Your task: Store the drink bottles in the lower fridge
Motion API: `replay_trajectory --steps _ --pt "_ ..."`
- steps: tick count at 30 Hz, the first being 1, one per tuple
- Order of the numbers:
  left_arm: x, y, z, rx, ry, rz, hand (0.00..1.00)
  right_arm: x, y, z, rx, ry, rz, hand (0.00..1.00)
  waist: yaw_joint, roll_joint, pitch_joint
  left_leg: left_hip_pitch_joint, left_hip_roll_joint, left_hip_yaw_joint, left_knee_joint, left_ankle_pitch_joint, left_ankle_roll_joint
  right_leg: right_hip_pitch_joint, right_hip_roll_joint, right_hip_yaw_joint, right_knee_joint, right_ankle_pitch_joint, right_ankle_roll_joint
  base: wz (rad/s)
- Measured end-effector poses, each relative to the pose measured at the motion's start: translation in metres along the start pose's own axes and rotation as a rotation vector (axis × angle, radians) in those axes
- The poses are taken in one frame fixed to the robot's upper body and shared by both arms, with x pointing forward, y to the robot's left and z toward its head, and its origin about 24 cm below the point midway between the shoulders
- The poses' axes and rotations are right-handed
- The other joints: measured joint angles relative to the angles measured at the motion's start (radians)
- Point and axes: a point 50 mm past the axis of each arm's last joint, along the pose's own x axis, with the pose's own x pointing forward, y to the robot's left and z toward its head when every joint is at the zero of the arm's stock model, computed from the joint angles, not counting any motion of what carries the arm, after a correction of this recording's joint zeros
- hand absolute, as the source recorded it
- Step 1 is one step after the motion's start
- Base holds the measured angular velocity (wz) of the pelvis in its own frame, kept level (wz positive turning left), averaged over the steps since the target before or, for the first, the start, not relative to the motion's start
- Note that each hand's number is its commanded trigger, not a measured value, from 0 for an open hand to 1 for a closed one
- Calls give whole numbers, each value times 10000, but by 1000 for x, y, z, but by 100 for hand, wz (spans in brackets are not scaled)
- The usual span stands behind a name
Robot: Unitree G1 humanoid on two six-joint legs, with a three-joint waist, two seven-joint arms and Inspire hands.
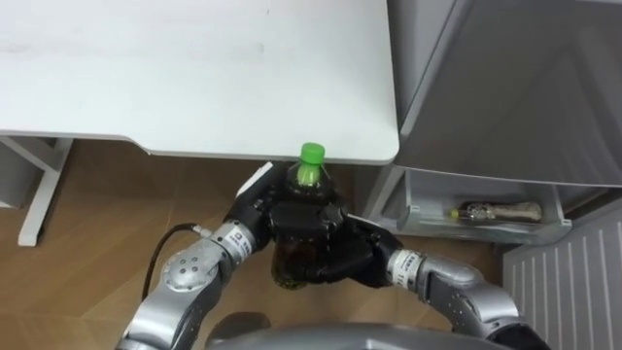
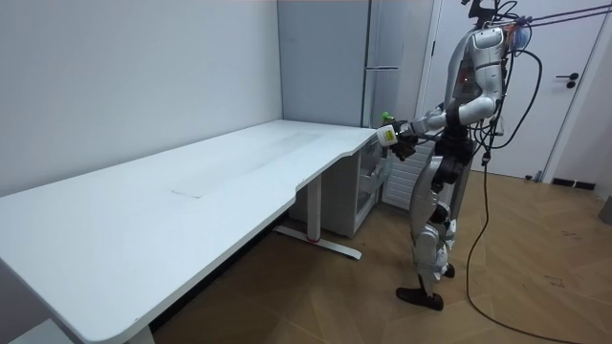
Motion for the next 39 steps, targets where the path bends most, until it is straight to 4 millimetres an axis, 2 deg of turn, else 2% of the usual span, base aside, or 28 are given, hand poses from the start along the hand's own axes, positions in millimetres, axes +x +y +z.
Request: replay_trajectory --steps 8,9,10,11,12,33,39 --pt "0 0 0 -125 -16 -34 100 0 0 0 -8 5 -2 100 -4 -7 1 138 -1 12 -24 0 0 110 -1 16 1 0 -1 0" --pt "0 0 0 -157 -10 -36 91 0 0 0 -9 7 -3 100 -4 -13 2 134 -1 14 -23 0 0 116 -1 20 1 0 -1 0" --pt "0 0 0 -172 -10 -36 50 0 0 0 -9 7 -3 100 1 -20 1 136 -1 17 -23 0 0 131 -1 18 1 0 -1 0" --pt "0 0 0 -190 -14 -38 30 0 0 0 -9 7 -3 100 2 -22 1 137 -1 17 -23 0 0 136 -1 16 0 0 -1 0" --pt "0 0 0 -208 -17 -37 0 0 0 0 -10 5 -3 100 1 -24 0 138 -1 17 -23 0 0 138 -1 16 0 0 0 0" --pt "5 -3 7 -197 -383 -200 0 4 7 -2 636 -251 400 100 14 68 -29 155 4 25 5 -1 0 112 -1 35 7 3 -5 0" --pt "6 -6 9 -142 -465 -394 0 4 6 -6 1019 -256 409 100 16 95 -17 142 9 41 21 -1 1 97 -2 49 26 5 -8 0"
